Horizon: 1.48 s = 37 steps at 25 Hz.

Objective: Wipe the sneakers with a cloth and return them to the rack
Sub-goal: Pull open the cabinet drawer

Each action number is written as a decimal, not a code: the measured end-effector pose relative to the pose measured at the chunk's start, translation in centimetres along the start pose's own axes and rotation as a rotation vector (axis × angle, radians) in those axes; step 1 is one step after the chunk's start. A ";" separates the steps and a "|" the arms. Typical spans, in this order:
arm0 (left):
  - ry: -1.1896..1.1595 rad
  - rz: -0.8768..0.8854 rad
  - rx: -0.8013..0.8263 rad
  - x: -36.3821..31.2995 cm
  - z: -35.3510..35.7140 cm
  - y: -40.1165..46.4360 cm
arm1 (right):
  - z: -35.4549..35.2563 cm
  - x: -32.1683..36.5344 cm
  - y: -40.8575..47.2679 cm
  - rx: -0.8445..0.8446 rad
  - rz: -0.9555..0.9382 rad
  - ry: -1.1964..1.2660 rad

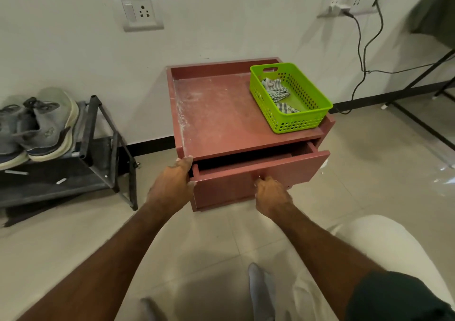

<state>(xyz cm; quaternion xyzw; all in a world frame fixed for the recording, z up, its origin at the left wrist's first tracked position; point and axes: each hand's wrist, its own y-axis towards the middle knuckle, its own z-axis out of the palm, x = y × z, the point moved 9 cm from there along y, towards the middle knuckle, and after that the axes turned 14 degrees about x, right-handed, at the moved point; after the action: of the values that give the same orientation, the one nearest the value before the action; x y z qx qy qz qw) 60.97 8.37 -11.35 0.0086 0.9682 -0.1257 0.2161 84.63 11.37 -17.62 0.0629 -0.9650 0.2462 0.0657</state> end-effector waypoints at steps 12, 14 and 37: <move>0.122 0.018 0.372 1.9 6.1 -0.9 | 1.3 9.6 -5.4 -0.188 -0.376 -0.095; 0.157 0.039 0.406 1.4 7.1 -1.4 | 2.2 9.1 -7.3 -0.165 -0.377 -0.097; 0.216 0.033 0.502 1.7 8.9 -5.8 | 3.0 9.2 -11.2 -0.111 -0.296 -0.037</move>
<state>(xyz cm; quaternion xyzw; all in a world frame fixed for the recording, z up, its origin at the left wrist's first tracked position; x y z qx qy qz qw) 62.68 0.45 -18.47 0.0911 0.9240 -0.3563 0.1046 76.99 -0.64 -13.55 0.2053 -0.9583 0.1789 0.0868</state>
